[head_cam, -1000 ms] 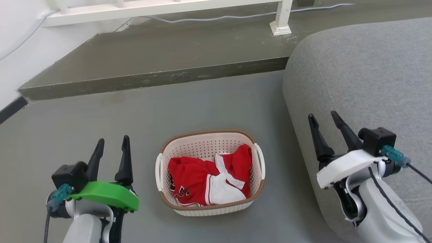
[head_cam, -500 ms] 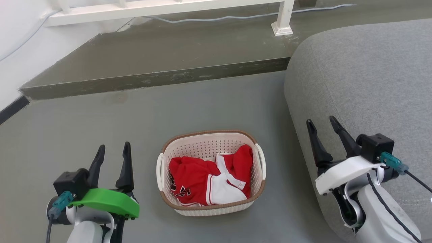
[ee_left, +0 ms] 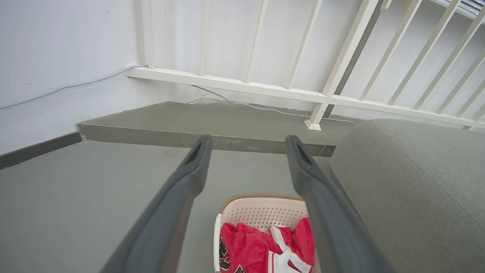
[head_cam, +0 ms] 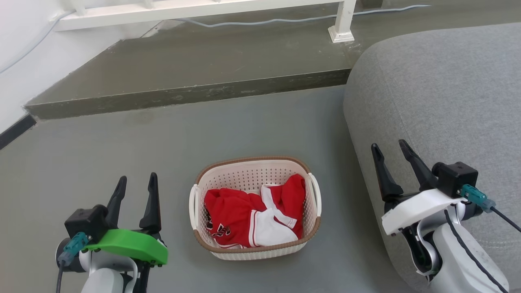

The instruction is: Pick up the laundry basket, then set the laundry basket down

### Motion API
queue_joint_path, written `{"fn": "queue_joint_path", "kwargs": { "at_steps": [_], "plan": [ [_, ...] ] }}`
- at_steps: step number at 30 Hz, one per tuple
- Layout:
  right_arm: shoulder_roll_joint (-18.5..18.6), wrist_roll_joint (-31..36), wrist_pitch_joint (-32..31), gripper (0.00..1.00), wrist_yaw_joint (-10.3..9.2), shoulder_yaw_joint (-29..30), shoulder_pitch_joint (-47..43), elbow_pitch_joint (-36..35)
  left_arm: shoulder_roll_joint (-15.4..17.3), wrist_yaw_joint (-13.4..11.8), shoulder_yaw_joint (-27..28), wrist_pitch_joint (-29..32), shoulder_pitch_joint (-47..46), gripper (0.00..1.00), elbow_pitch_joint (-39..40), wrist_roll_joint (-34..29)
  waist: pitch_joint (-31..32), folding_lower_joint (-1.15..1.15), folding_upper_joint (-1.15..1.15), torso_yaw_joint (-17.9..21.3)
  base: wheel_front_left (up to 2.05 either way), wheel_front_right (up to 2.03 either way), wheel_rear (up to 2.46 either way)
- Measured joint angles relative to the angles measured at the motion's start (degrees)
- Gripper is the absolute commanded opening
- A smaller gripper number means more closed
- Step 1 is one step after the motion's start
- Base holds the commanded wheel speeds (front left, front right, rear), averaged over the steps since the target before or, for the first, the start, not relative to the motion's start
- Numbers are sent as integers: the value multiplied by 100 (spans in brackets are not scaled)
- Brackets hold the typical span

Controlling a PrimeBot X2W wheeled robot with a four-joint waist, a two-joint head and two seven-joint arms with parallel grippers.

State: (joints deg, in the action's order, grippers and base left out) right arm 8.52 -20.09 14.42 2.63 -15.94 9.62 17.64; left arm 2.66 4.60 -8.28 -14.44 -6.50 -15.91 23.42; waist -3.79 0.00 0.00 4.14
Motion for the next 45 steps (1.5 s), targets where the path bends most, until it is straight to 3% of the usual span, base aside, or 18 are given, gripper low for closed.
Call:
{"fn": "queue_joint_path", "kwargs": {
  "at_steps": [5, 6, 18, 45],
  "plan": [
    [-19, 11, 0, 100, 37, 41, -81, -1, -3, 48, -7, 0, 10, 100, -8, 2, 6, 0, 0, -2, 0, 0, 0],
    [-35, 2, -1, 0, 36, 35, -88, 46, -12, 46, -15, 4, 13, 0, -57, 2, 6, 0, 0, -2, 0, 0, 0],
    [-143, -246, -47, 0, 37, 99, -347, 253, -60, 46, 21, 119, 163, 0, -301, 267, 23, 0, 0, -19, 0, 0, 0],
    [-274, -2178, -601, 0, 134, 666, -348, 157, -71, 53, 371, 684, 163, 0, -312, 2018, 119, 0, 0, -131, 0, 0, 0]
  ]
}}
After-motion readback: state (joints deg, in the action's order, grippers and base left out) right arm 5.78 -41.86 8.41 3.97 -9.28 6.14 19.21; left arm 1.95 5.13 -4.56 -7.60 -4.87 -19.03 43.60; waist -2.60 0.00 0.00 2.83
